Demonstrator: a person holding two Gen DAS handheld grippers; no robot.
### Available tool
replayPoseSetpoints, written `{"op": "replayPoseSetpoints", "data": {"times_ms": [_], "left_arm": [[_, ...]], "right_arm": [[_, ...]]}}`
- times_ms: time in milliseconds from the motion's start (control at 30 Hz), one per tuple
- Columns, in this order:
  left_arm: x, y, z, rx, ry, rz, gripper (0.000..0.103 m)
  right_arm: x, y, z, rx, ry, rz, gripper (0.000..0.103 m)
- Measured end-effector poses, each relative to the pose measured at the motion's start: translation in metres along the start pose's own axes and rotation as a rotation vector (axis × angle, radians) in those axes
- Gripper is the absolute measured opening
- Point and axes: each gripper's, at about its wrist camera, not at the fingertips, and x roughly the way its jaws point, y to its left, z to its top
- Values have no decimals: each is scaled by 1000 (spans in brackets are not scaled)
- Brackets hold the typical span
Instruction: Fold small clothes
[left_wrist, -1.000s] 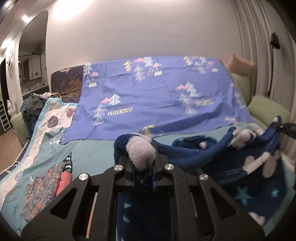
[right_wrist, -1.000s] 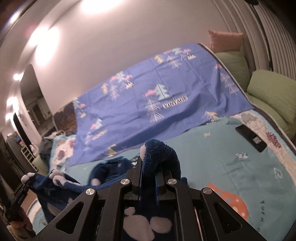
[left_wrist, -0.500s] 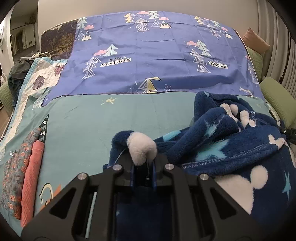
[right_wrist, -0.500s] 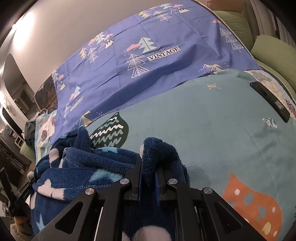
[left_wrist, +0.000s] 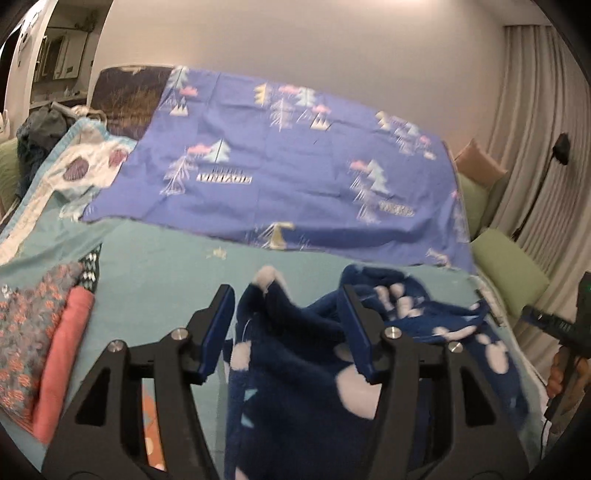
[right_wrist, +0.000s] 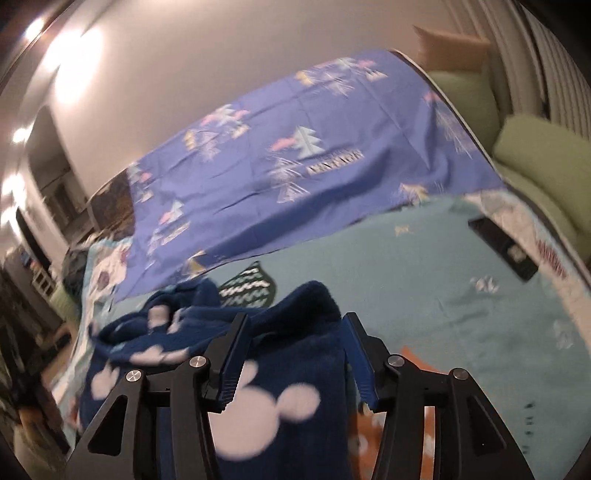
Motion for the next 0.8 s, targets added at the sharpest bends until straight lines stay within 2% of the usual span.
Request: {"op": "replayPoseSetpoints", "data": {"times_ms": [33, 67, 100, 167, 233, 300, 400, 467, 533, 600, 633, 700, 733, 800], "left_arm": [[-4, -5, 1, 17, 11, -45, 58], [-3, -14, -1, 52, 55, -92, 58], [-1, -19, -3, 70, 82, -113, 58], [13, -39, -14, 129, 180, -173, 58], [37, -65, -30, 225, 291, -201, 58], [67, -87, -43, 331, 343, -147, 58], [109, -100, -42, 371, 353, -69, 58], [121, -97, -30, 355, 296, -26, 58], [135, -82, -17, 290, 233, 36, 59], [151, -65, -20, 218, 264, 88, 63], [165, -48, -26, 129, 329, 58, 63], [168, -34, -30, 55, 337, 5, 63], [165, -33, -29, 51, 326, 3, 63], [164, -40, -31, 86, 318, 38, 63]], "right_arm": [[-5, 8, -1, -37, 12, 8, 52], [-8, 20, -5, -90, 41, 20, 52], [-6, 29, -8, -126, 68, 31, 52], [6, 58, -20, -213, 148, 66, 50], [24, 85, -30, -279, 208, 80, 49], [47, 107, -38, -326, 249, 69, 49], [86, 127, -34, -349, 282, 35, 49], [102, 125, -21, -310, 270, 21, 49], [116, 113, -5, -239, 229, -3, 50], [132, 91, 1, -152, 214, -40, 50], [143, 80, -1, -113, 231, -60, 51], [161, 56, -12, -7, 281, 5, 51], [159, 51, -13, 17, 262, 32, 51], [154, 53, -11, 7, 247, 34, 51]]}}
